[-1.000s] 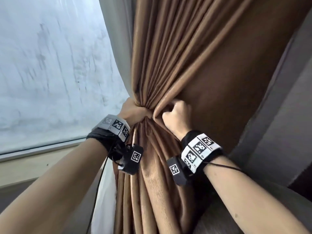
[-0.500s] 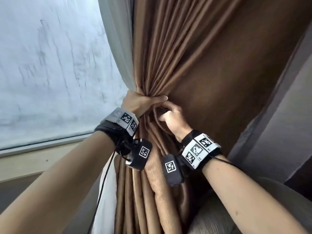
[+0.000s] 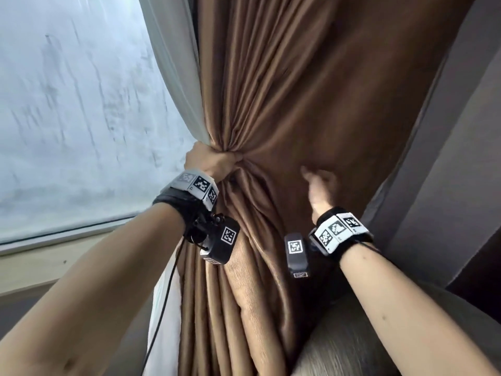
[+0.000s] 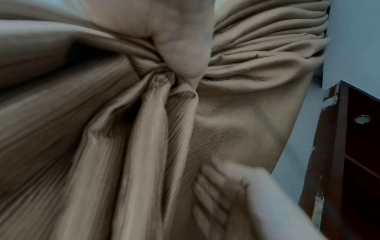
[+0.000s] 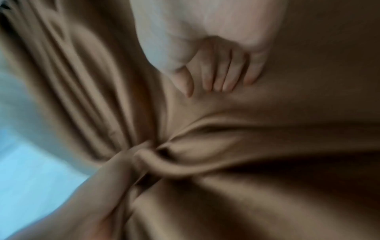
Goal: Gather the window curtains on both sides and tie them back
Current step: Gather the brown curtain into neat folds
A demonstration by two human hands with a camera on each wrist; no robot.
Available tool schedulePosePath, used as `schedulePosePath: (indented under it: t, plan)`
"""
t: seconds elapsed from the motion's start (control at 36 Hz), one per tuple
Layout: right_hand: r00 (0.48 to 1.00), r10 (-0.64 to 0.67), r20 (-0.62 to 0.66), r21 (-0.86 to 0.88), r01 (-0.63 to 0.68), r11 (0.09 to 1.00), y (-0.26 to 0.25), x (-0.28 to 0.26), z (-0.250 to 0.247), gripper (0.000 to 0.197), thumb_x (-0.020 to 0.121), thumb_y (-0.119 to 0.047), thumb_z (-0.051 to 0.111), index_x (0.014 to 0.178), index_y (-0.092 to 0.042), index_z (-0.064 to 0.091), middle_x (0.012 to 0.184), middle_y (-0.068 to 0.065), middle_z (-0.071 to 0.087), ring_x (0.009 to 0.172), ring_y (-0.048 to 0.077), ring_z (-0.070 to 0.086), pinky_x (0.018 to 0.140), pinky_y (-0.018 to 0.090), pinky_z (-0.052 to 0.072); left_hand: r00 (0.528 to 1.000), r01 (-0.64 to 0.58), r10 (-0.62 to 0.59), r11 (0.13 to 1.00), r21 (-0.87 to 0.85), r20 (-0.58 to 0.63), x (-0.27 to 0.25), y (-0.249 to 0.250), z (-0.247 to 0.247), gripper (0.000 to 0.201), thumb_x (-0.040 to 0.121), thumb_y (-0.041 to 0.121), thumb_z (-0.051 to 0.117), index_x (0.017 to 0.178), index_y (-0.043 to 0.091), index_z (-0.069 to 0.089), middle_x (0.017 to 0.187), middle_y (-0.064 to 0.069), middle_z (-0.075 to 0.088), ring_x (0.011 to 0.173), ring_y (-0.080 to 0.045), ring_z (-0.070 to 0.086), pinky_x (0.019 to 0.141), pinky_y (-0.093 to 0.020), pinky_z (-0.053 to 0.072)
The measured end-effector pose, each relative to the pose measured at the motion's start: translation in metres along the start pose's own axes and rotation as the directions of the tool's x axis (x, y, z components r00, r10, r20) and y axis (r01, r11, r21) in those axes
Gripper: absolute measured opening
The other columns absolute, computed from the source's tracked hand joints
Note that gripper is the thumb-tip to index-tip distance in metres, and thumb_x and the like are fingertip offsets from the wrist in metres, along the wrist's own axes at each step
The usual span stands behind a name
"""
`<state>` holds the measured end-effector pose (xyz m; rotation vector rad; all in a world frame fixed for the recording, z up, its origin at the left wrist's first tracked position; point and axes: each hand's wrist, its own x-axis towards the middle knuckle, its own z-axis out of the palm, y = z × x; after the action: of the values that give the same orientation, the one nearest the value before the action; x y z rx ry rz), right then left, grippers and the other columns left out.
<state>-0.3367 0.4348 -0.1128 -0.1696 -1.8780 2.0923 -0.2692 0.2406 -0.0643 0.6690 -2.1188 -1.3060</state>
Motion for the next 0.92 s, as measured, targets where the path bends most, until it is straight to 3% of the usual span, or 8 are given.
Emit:
schedulePosePath:
  t: [0.06, 0.17, 0.36, 0.47, 0.56, 0.67, 0.75, 0.92]
  plan:
    - [0.994, 0.089, -0.061, 0.001, -0.089, 0.996, 0.012, 0.016, -0.009, 0.042, 0.071, -0.028, 0.082, 0.099, -0.008, 0.059, 0.1, 0.005, 0.065, 0.088, 0.02, 0.06, 0.081, 0.017, 0.049, 0.997, 0.075, -0.076, 0.995, -0.058, -0.009, 0.002, 0.003, -0.002, 0.063, 0.039, 0.045, 0.077, 0.096, 0.016, 0.074, 0.086, 0.0, 0.073, 0.079, -0.019, 0.069, 0.075, -0.029, 0.058]
    - [0.982, 0.086, -0.167, -0.203, -0.12, 0.972, 0.028, 0.036, -0.017, 0.128, 0.042, -0.073, 0.075, 0.146, -0.015, 0.028, 0.146, 0.009, 0.04, 0.132, 0.028, 0.043, 0.112, 0.043, 0.033, 0.985, 0.171, -0.169, 0.981, -0.093, 0.031, 0.009, 0.011, -0.002, 0.024, 0.054, 0.025, 0.084, 0.07, 0.012, 0.071, 0.054, 0.003, 0.066, 0.049, -0.01, 0.062, 0.055, -0.022, 0.053]
    - [0.964, 0.106, -0.242, -0.241, -0.165, 0.956, 0.026, 0.055, -0.036, 0.136, 0.059, -0.068, 0.077, 0.153, -0.011, -0.002, 0.159, 0.01, 0.011, 0.148, 0.023, 0.011, 0.121, 0.037, 0.009, 0.98, 0.196, -0.194, 0.98, -0.04, 0.053, 0.023, 0.003, -0.007, 0.051, 0.04, 0.035, 0.082, 0.087, 0.017, 0.069, 0.077, 0.003, 0.07, 0.068, -0.015, 0.068, 0.065, -0.024, 0.056]
    - [0.976, 0.084, -0.198, -0.09, -0.104, 0.99, 0.027, 0.067, -0.044, 0.143, 0.05, -0.066, 0.082, 0.153, -0.013, -0.002, 0.158, 0.008, 0.017, 0.145, 0.02, 0.022, 0.119, 0.036, 0.017, 0.985, 0.166, -0.163, 0.985, -0.044, 0.056, 0.032, -0.002, -0.008, 0.07, 0.031, 0.037, 0.08, 0.097, 0.015, 0.069, 0.086, 0.0, 0.071, 0.078, -0.02, 0.069, 0.079, -0.034, 0.059]
    - [0.984, 0.179, -0.018, 0.044, -0.178, 0.983, 0.033, 0.08, -0.039, 0.135, 0.041, -0.059, 0.09, 0.15, -0.021, 0.021, 0.143, 0.003, 0.048, 0.122, 0.021, 0.054, 0.106, 0.043, 0.042, 0.989, 0.142, -0.14, 0.989, -0.047, 0.052, 0.03, 0.0, -0.01, 0.068, 0.041, 0.032, 0.082, 0.105, 0.013, 0.066, 0.093, -0.001, 0.07, 0.086, -0.021, 0.068, 0.085, -0.035, 0.057]
    - [0.973, 0.153, 0.176, 0.108, -0.173, 0.979, 0.025, 0.076, -0.023, 0.086, 0.036, -0.044, 0.094, 0.111, -0.012, 0.069, 0.098, 0.003, 0.075, 0.091, 0.022, 0.072, 0.091, 0.044, 0.055, 0.992, 0.125, -0.123, 0.991, -0.056, 0.04, 0.029, 0.003, -0.008, 0.061, 0.052, 0.027, 0.084, 0.107, 0.013, 0.065, 0.098, -0.002, 0.068, 0.091, -0.02, 0.066, 0.088, -0.034, 0.055]
    - [0.949, 0.147, 0.277, 0.061, -0.17, 0.984, 0.01, 0.059, -0.009, 0.041, 0.053, -0.023, 0.085, 0.09, -0.009, 0.072, 0.081, 0.004, 0.075, 0.079, 0.022, 0.071, 0.089, 0.042, 0.056, 0.991, 0.125, -0.122, 0.991, -0.051, 0.053, 0.028, 0.003, -0.008, 0.06, 0.053, 0.027, 0.084, 0.107, 0.013, 0.064, 0.099, -0.002, 0.068, 0.092, -0.02, 0.066, 0.089, -0.034, 0.055]
    - [0.902, 0.143, 0.408, 0.005, -0.159, 0.987, 0.0, 0.045, 0.009, 0.031, 0.051, -0.007, 0.065, 0.082, -0.01, 0.067, 0.075, 0.007, 0.072, 0.078, 0.029, 0.068, 0.082, 0.044, 0.056, 0.991, 0.112, -0.105, 0.99, -0.084, 0.079, 0.028, 0.002, -0.01, 0.072, 0.035, 0.032, 0.078, 0.103, 0.013, 0.066, 0.094, -0.002, 0.07, 0.088, -0.02, 0.068, 0.087, -0.035, 0.056]
